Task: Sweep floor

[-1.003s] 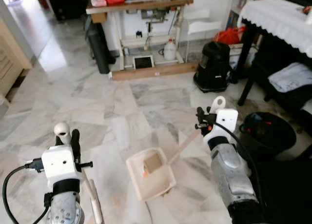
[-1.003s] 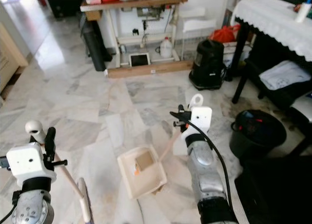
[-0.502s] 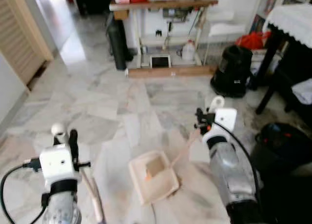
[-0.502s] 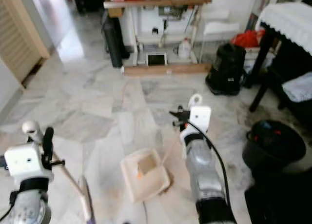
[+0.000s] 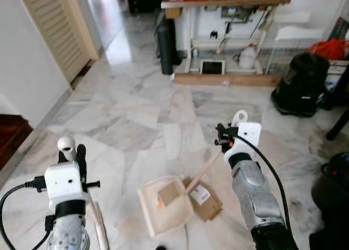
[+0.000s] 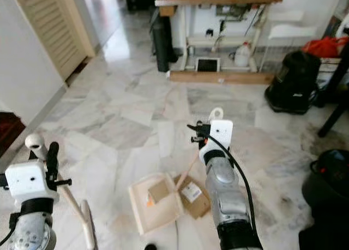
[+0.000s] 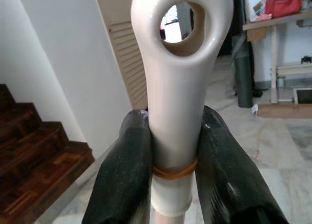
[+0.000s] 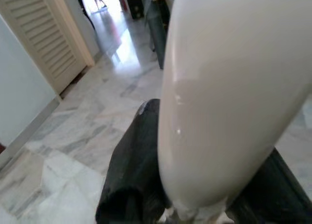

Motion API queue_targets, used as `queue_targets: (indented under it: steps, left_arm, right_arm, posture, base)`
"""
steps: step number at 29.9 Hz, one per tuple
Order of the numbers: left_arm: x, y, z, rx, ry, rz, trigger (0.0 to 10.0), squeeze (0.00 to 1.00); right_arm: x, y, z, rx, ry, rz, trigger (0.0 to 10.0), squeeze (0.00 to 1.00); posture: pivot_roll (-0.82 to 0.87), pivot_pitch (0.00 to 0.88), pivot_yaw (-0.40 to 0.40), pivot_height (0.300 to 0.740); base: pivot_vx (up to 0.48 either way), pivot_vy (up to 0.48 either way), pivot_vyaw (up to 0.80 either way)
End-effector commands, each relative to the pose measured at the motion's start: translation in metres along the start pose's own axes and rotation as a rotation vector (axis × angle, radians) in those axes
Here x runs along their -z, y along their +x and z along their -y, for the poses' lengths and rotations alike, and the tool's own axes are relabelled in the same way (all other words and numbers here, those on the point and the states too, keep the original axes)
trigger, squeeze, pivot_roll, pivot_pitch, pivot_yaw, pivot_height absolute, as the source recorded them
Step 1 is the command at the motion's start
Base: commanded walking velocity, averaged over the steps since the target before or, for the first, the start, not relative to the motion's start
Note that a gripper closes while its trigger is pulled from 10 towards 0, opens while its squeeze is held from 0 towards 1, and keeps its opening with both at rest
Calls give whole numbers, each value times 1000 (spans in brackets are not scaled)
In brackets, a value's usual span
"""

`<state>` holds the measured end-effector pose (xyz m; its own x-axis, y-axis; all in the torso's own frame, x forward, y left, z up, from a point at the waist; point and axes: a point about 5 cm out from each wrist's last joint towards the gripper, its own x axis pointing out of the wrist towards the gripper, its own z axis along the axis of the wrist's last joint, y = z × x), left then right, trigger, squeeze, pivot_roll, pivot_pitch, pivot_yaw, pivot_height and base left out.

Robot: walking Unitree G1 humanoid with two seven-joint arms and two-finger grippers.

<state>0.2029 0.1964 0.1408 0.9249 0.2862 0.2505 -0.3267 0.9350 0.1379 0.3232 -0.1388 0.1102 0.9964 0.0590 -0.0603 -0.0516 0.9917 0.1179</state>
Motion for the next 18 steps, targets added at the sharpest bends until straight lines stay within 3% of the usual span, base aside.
queue_targets:
  steps: [1,18]
  left_arm:
    - [-6,2,-3,-8,16,35,10000,0]
    - [-2,5,5,-15,-4,29,10000,0]
  right_arm:
    - [-15,2,-8,-25,3,59,10000,0]
    - [-24,10,-5,-44,-28,66,10000,0]
  posture:
    - [-133,45,74,740]
    - [-158,31,26,740]
  base:
    - [0,0,506]
    - [0,0,507]
